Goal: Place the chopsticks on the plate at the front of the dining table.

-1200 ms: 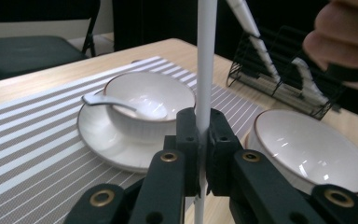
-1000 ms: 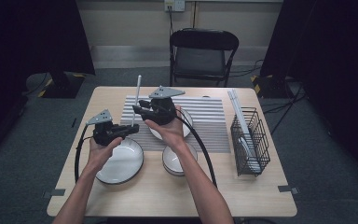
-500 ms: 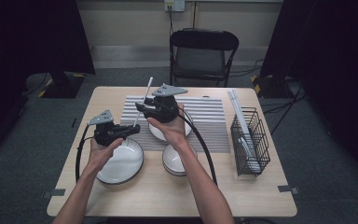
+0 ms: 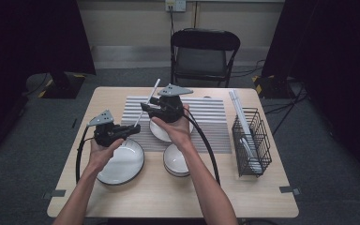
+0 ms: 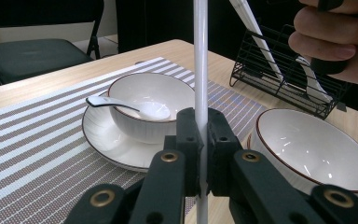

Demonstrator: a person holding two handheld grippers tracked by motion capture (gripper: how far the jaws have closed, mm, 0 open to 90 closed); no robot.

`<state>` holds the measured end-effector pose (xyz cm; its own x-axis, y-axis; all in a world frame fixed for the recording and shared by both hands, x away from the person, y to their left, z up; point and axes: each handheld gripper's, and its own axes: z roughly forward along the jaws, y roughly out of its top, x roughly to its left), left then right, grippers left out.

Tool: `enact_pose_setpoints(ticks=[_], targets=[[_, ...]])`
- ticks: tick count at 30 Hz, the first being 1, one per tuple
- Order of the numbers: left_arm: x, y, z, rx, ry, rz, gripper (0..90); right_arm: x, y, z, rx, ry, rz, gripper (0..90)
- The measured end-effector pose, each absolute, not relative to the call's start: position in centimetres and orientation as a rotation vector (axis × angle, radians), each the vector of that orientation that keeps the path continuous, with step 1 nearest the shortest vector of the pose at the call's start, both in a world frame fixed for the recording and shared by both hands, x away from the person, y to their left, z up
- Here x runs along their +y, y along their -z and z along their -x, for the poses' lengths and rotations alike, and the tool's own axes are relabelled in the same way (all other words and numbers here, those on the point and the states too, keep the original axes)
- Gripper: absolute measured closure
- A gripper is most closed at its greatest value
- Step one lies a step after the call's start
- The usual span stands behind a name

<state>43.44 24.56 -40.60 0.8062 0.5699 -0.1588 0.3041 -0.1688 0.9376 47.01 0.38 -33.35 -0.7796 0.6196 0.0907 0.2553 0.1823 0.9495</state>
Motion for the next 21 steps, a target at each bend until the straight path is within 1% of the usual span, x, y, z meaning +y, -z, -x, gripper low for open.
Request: enact_pose_setpoints(ticks=[4,14,21], targets=[[24.6,40.6,-43.4,0.68,-0.277,-1.782,86.3,-0.1,33.6,-47.0,2.142,-1.587,-0.839,56.9],[24.6,40.8,-43.4,0.677,-0.279,-1.79,86.2,-1.3,35.2,-47.4,2.138,-1.57,-0.91,49.3],[24.6,40.8,-43.5,0.677,-0.282,-1.789,86.2,-1.5,35.5,-47.5,2.131,-1.564,-0.933,45.4]])
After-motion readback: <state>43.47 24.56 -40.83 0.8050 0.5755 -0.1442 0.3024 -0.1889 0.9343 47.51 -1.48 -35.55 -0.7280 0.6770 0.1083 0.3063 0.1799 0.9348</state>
